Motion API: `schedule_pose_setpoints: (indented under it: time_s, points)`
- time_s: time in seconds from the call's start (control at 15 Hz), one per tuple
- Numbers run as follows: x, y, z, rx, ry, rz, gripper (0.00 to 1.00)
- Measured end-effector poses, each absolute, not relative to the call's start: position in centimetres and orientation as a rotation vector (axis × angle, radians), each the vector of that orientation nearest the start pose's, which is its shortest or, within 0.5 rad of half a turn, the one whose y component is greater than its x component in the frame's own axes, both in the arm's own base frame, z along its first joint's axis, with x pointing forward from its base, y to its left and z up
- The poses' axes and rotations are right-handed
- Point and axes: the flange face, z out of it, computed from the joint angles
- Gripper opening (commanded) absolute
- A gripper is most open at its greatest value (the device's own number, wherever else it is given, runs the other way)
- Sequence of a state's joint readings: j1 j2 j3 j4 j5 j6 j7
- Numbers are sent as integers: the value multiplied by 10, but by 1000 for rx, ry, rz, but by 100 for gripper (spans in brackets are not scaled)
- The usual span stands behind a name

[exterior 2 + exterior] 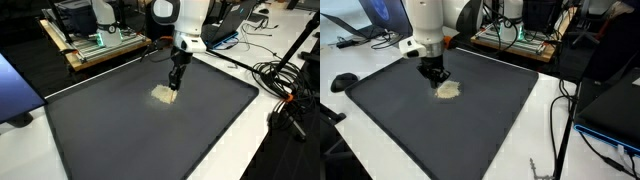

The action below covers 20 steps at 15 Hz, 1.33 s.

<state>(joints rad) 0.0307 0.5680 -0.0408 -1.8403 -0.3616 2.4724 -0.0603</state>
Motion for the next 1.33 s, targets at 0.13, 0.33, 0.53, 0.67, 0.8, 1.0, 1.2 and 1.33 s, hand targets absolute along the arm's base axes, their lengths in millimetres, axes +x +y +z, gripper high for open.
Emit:
schedule_pose_setpoints:
  time_s: [0.13, 0.33, 0.53, 0.67, 0.8, 1.0, 1.2, 1.33]
  points:
    - [655, -5, 225, -3354, -558, -71, 3]
    - [659, -6, 223, -3358, -558, -36, 3]
    - [662, -5, 223, -3357, -565, -14, 3]
    - [662, -4, 223, -3356, -565, -10, 3]
    - [662, -5, 224, -3355, -560, -10, 3]
    - [663, -8, 227, -3353, -539, -21, 3]
    - [663, -14, 239, -3354, -514, -48, 3]
    - [662, -16, 249, -3353, -507, -65, 3]
